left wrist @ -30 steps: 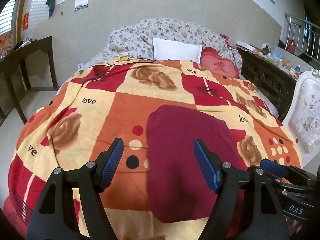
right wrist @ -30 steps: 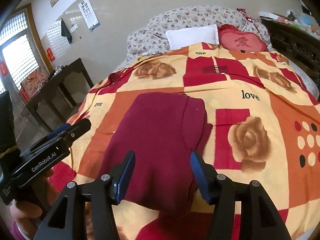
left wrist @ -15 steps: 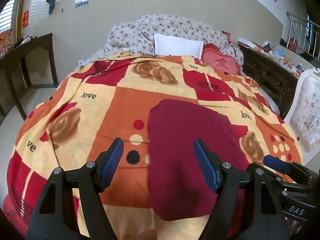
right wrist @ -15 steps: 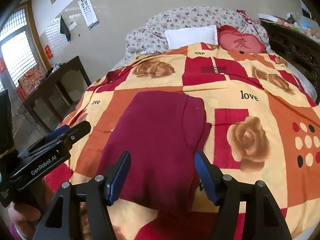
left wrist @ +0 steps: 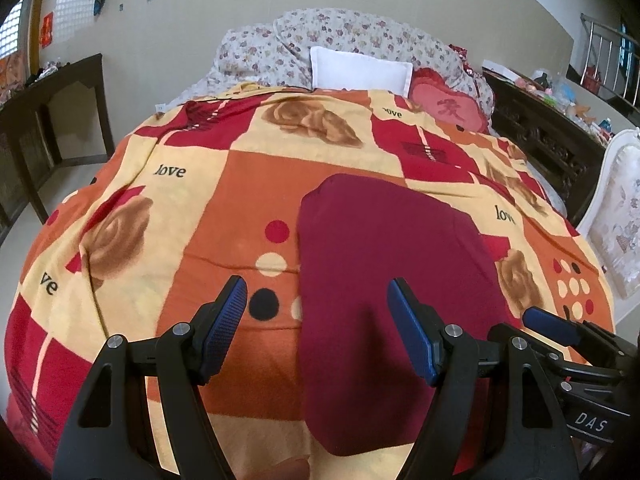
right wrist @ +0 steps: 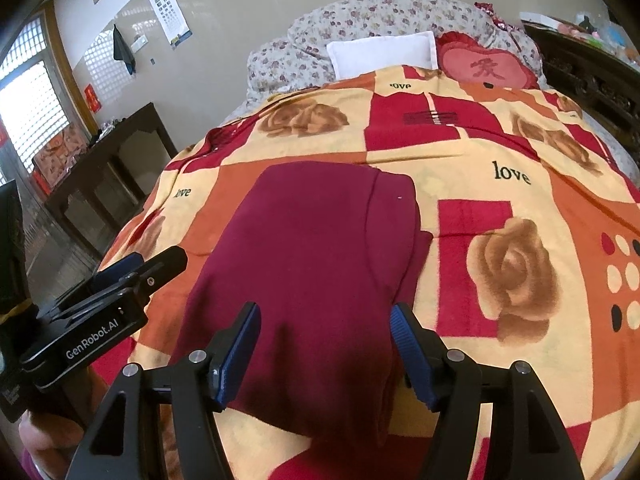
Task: Fold small clothes
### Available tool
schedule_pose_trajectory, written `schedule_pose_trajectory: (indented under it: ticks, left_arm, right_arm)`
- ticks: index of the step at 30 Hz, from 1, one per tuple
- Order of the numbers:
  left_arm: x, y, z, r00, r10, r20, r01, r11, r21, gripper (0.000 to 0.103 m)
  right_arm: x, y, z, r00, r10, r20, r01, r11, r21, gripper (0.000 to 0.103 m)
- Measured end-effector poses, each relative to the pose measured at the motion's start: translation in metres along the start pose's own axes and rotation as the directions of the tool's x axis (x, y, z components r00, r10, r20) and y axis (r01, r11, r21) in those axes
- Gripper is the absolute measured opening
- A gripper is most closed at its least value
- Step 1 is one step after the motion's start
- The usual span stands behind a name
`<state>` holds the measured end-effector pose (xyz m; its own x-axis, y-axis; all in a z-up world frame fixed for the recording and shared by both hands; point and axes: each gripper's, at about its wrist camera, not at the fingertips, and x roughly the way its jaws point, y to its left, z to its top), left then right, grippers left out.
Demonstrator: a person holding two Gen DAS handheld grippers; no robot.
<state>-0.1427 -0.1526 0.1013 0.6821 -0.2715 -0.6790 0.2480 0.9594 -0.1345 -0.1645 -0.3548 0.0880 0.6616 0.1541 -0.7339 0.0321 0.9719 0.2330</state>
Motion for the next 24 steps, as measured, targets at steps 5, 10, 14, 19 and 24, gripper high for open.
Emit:
schedule_pose_trajectory:
  ticks: [5,10,14,19,24]
  left_arm:
    - [0.0064,-0.0022,0.0003,1.0,0.002,-0.015,-0.002,1.0,0.004,0.073]
    - [0.0103,-0.0044,-0.0004,1.0,0.005,-0.027,-0.005,1.0,0.008,0.073]
    - [0.0087,-0.0067,0.0002,1.0,0.01,-0.022,-0.01,1.0,0.02,0.073]
    - [0.004,-0.0063,0.0018,1.0,0.021,-0.011,-0.02,0.999,0.025,0.073]
    - [0.0016,-0.0041,0.0037,1.0,0.03,-0.008,-0.03,0.999,0.021,0.073]
  right_arm:
    - [0.0051,-0.0012,0.0004,1.0,-0.002,-0.011,0.002,1.0,0.005,0.065]
    - [0.0063,-0.0031,0.0026,1.0,0.002,-0.009,-0.001,1.0,0.009,0.065]
    - [0.0064,-0.0026,0.004,1.0,-0.005,-0.002,0.005,1.0,0.0,0.065]
    - [0.0064,-0.0038,0.0058,1.0,-0.007,0.008,0.007,1.0,-0.003,0.065]
    - [0.0085,-0.0049,0.0077,1.0,-0.009,-0.002,0.009,1.0,-0.003,0.065]
